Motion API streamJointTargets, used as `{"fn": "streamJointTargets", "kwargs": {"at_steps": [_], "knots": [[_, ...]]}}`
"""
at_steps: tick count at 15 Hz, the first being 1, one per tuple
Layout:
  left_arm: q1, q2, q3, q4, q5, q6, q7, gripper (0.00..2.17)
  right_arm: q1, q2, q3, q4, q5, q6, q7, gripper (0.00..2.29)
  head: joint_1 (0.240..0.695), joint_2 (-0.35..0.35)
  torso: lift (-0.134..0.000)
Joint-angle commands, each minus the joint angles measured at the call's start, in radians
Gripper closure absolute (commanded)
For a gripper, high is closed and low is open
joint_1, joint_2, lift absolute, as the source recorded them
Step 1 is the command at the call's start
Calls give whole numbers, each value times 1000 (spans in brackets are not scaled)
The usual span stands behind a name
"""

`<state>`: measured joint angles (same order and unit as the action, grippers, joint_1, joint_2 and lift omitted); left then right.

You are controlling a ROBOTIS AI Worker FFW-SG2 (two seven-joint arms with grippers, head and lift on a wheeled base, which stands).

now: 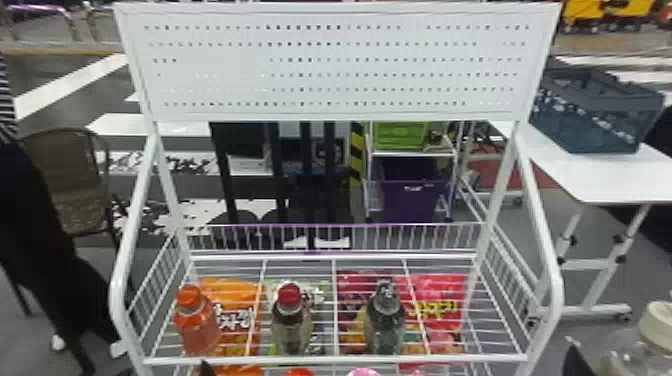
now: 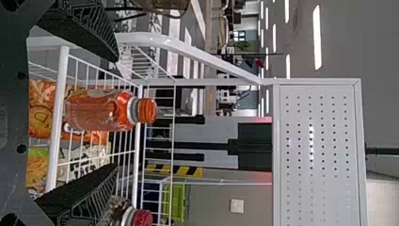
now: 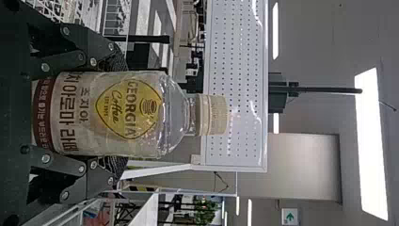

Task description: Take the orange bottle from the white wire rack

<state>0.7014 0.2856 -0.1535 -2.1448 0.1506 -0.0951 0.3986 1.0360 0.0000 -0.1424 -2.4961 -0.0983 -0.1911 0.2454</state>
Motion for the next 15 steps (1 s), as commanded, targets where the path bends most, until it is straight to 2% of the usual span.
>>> {"fn": "streamJointTargets", "kwargs": {"at_steps": [1,5,15], "knots": [[-46,-2,-44,129,0,-117,-3,90,-2,1,-2,5,0,3,0,1008,499,0,0],[-145,-11,-96,318,0,-228,-9,87,-5,1,-8,14,0,9,0,1008,499,0,0],[-376,-28,-112,626,9,-295,-15,90,-7,1,-22,16,2,25,0,1008,499,0,0]]}}
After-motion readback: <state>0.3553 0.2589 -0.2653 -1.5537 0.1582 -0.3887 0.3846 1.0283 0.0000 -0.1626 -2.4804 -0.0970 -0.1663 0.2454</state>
